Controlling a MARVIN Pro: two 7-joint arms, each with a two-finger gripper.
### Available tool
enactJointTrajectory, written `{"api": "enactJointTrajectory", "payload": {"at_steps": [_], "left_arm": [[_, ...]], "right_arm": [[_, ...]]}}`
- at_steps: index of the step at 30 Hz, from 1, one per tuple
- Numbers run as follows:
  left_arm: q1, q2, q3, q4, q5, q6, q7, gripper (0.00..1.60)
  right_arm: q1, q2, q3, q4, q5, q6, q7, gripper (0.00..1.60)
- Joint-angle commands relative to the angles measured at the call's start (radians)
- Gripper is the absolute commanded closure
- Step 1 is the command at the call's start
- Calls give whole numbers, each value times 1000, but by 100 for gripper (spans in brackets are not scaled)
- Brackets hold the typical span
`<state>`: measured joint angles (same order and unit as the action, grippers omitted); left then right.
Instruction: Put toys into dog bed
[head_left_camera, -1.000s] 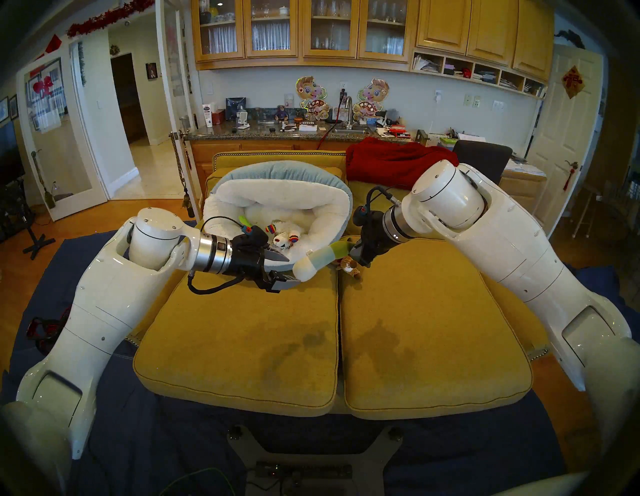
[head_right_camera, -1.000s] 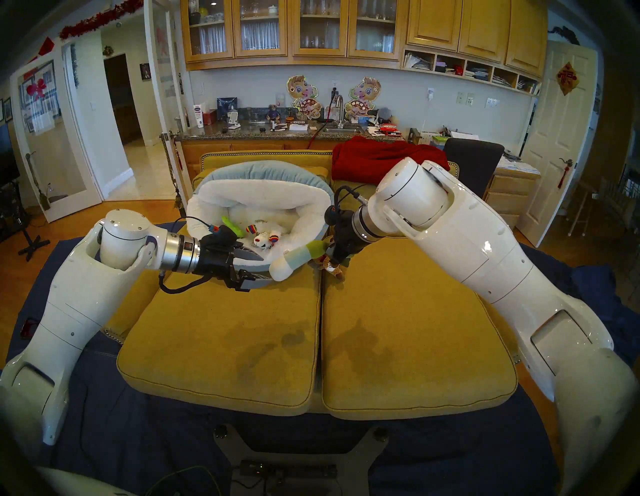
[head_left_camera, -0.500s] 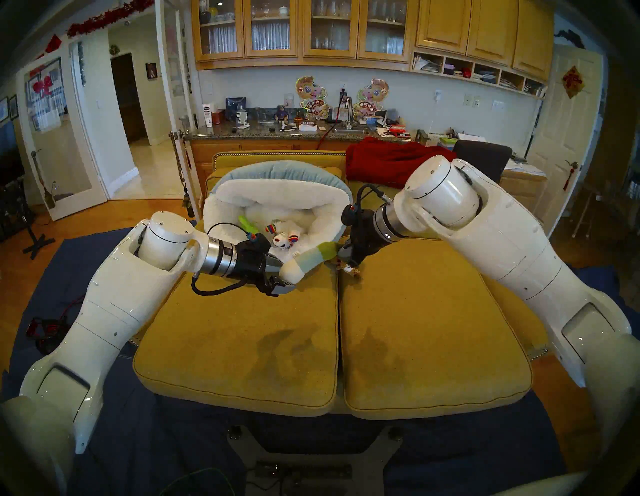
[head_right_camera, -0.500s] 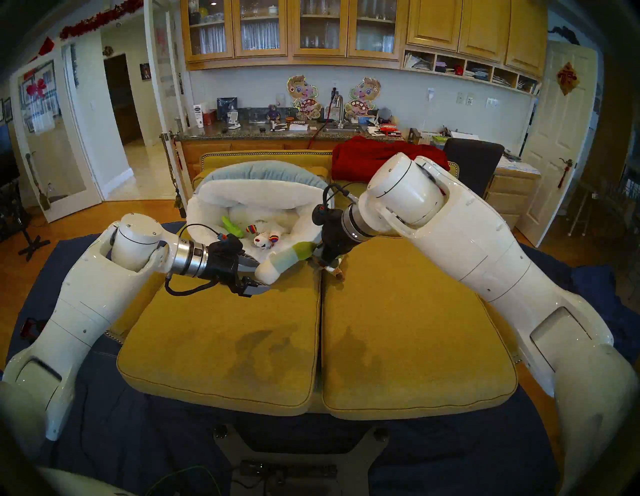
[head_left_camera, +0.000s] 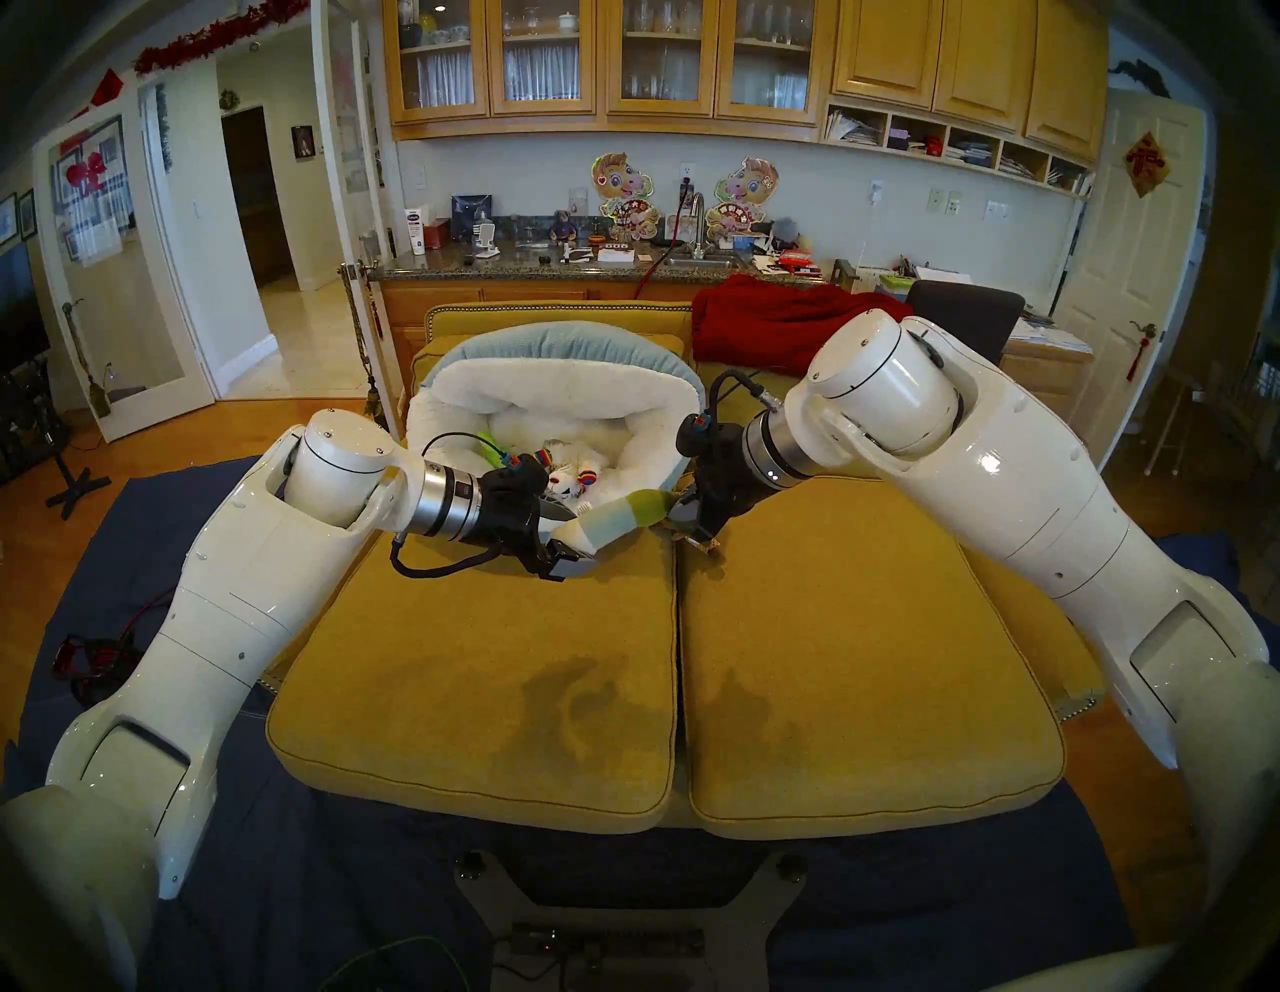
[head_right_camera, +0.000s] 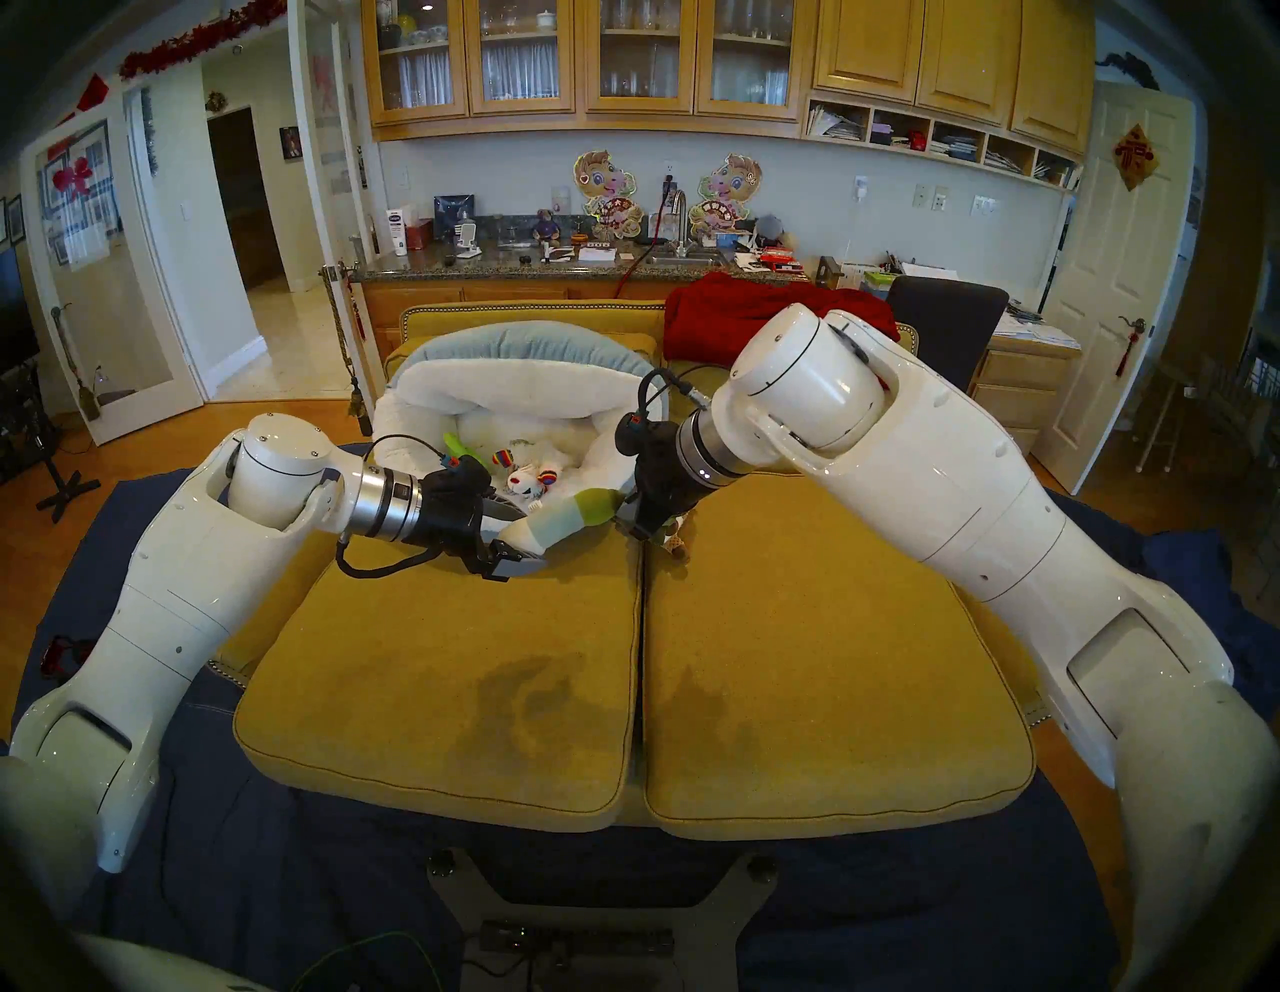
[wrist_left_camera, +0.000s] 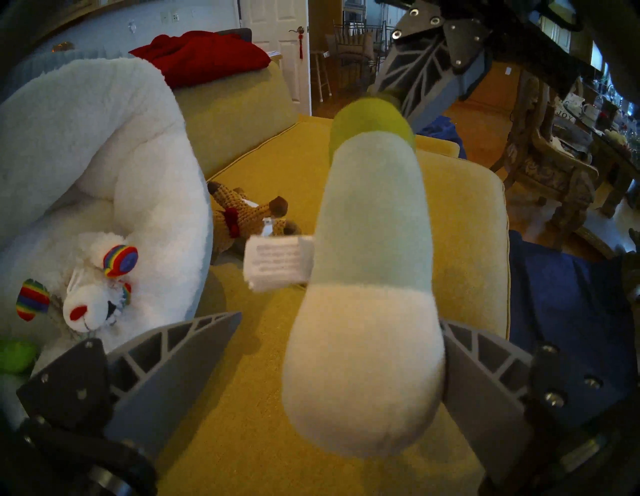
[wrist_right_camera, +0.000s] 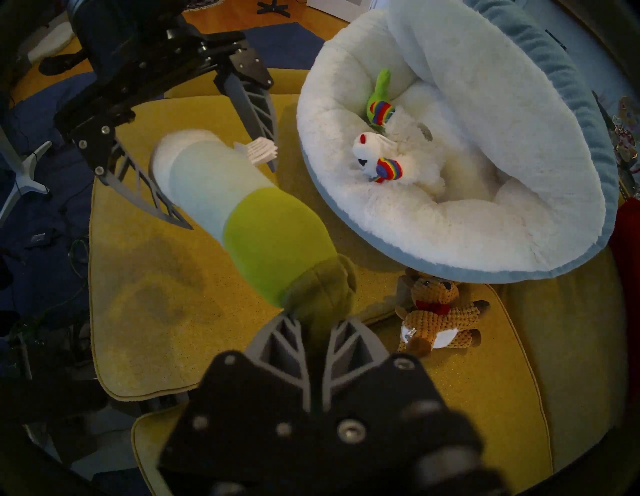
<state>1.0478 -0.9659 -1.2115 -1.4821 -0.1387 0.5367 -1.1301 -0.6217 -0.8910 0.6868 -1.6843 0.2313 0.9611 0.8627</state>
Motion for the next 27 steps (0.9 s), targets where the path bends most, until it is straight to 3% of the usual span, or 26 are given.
{"api": "enactJointTrajectory", "payload": {"at_steps": [1,2,3,4,10,11,12,27], "left_arm": [[-47,-6,-9,-24,-9,7,-19,97],[-47,-6,-9,-24,-9,7,-19,97],[-46,-5,-8,-24,-9,6,-25,138],[-46,-5,-7,-24,-9,5,-28,160],[-41,-1,-8,-20,-4,-2,-38,160],[-41,2,-12,-16,-4,-4,-40,160],[-41,3,-15,-14,-3,-6,-38,160],[-85,39,-51,81,19,-27,-23,160]], "right_arm": [[51,9,4,-15,25,-1,6,160],[51,9,4,-15,25,-1,6,160],[51,12,3,-15,29,-1,4,160],[52,14,1,-16,34,-1,1,160],[53,25,6,-20,61,-1,-17,160],[55,28,9,-21,70,-1,-19,94],[54,29,15,-21,77,-1,-22,0],[38,54,29,-26,138,-1,-69,0]]}}
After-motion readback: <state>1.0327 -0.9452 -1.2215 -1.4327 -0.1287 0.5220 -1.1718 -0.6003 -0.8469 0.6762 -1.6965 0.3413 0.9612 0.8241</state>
